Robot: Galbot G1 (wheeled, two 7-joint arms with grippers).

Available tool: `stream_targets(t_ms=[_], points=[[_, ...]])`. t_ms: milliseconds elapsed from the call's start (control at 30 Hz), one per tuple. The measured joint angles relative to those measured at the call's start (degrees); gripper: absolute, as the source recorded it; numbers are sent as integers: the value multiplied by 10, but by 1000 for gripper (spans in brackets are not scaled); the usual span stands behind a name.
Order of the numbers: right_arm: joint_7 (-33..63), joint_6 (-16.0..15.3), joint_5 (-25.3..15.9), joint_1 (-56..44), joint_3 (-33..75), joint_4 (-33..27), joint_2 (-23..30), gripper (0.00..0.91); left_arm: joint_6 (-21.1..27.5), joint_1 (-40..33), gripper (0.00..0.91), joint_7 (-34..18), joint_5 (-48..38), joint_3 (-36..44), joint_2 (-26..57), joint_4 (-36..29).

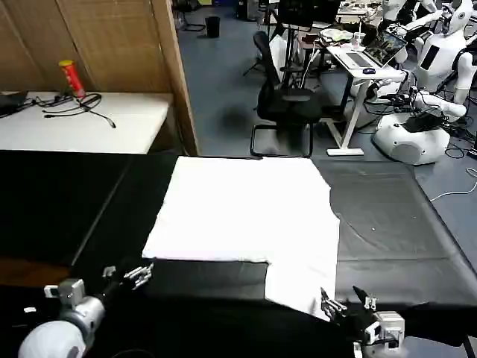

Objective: Fold and organize the clothes.

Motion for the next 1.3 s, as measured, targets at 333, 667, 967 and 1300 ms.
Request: stream_targets(t_ms=[333, 667, 967, 1300], points=[[0, 0, -28, 16, -20, -24, 8, 878, 8, -31, 858, 9, 30, 17, -8, 36], [1, 3, -34, 19, -32, -44, 12, 195, 2, -50, 0, 7, 30, 24, -8, 67], [23, -2, -38, 2, -30, -25, 14, 0, 7, -36, 0, 7, 32, 26, -10, 51], [63, -36, -48, -56, -33, 57, 17, 0, 20, 15, 0, -16, 43, 8, -7, -17]])
